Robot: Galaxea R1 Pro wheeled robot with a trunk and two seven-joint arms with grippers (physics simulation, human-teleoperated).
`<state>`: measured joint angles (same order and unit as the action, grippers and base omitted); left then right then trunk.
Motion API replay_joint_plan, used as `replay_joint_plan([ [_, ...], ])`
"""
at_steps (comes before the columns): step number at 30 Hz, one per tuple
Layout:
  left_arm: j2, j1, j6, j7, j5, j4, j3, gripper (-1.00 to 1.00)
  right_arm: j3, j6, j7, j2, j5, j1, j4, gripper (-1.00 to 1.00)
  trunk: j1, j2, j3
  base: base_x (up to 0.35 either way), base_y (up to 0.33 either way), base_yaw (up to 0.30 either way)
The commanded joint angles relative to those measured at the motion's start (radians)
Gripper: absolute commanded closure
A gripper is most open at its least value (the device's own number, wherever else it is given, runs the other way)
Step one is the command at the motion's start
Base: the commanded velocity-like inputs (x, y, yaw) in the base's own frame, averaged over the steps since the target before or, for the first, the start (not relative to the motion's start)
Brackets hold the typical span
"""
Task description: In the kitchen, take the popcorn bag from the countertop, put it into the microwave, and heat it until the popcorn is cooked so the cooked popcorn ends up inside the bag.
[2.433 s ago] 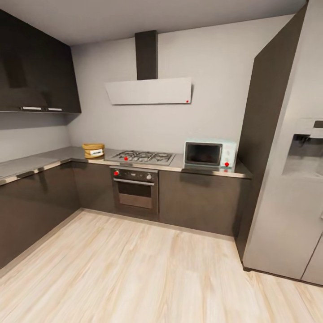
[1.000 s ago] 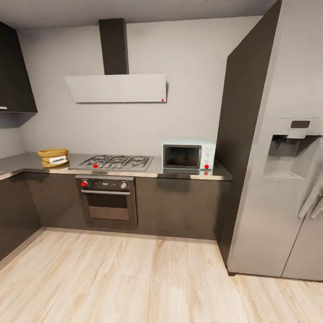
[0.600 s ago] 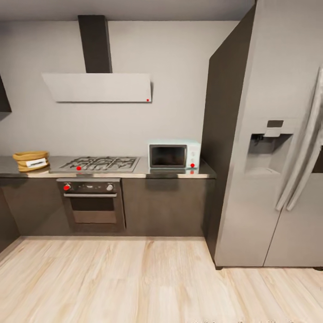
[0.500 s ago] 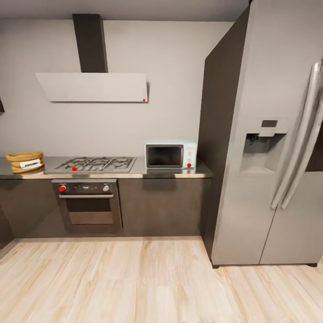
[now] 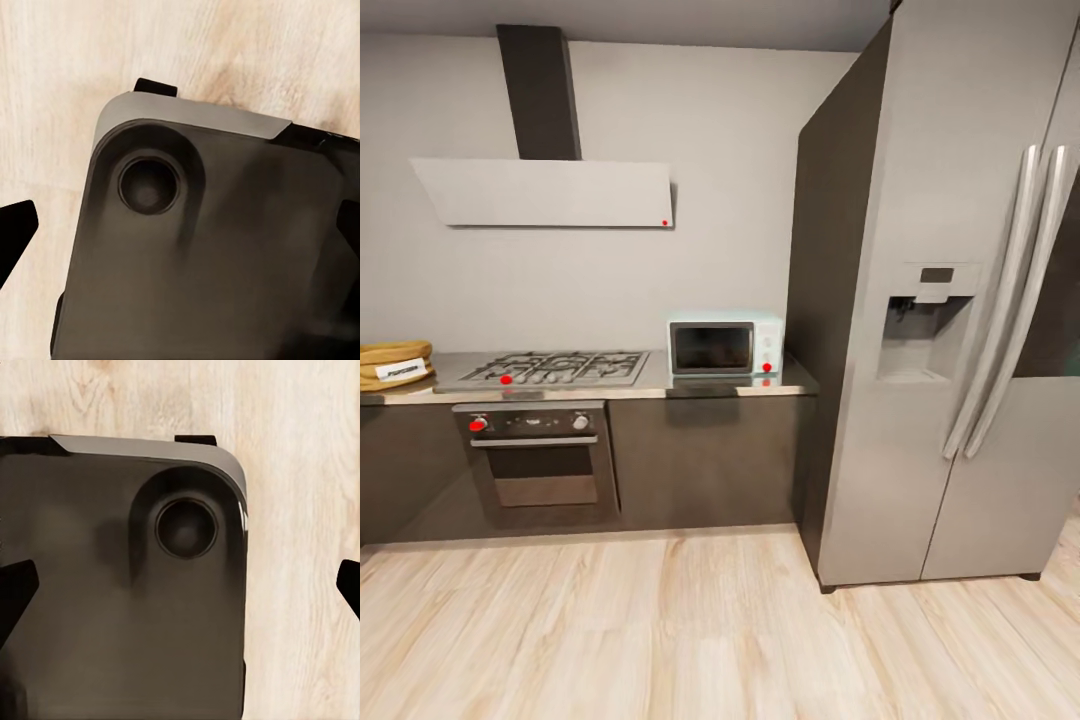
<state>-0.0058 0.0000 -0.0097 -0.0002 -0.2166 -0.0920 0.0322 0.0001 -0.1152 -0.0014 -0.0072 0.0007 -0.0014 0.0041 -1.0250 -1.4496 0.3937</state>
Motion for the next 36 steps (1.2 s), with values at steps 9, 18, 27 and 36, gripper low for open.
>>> replay_joint_plan([
  [9,0.000,0.000,-0.001,0.008,-0.007,0.006,0.000,-1.00,0.005,-0.005,0.000,-0.001,0.001,0.000,0.000,-1.00,0.000,0.000,0.001,0.240,-0.013,0.000],
  [18,0.000,0.000,-0.001,0.009,-0.008,0.008,0.000,-1.00,0.005,-0.004,0.000,-0.002,-0.001,0.000,0.000,-1.00,0.000,0.000,0.001,0.321,-0.116,0.000],
  [27,-0.001,0.000,-0.002,0.011,-0.007,0.008,0.002,-1.00,0.005,-0.004,0.000,-0.002,-0.002,0.000,0.000,-1.00,0.000,0.000,0.001,0.321,-0.122,0.059],
  [36,-0.001,0.000,-0.003,0.011,-0.007,0.008,0.003,-1.00,0.006,-0.004,0.000,-0.002,-0.002,0.000,0.000,-1.00,0.000,0.000,0.001,0.321,-0.094,0.265],
])
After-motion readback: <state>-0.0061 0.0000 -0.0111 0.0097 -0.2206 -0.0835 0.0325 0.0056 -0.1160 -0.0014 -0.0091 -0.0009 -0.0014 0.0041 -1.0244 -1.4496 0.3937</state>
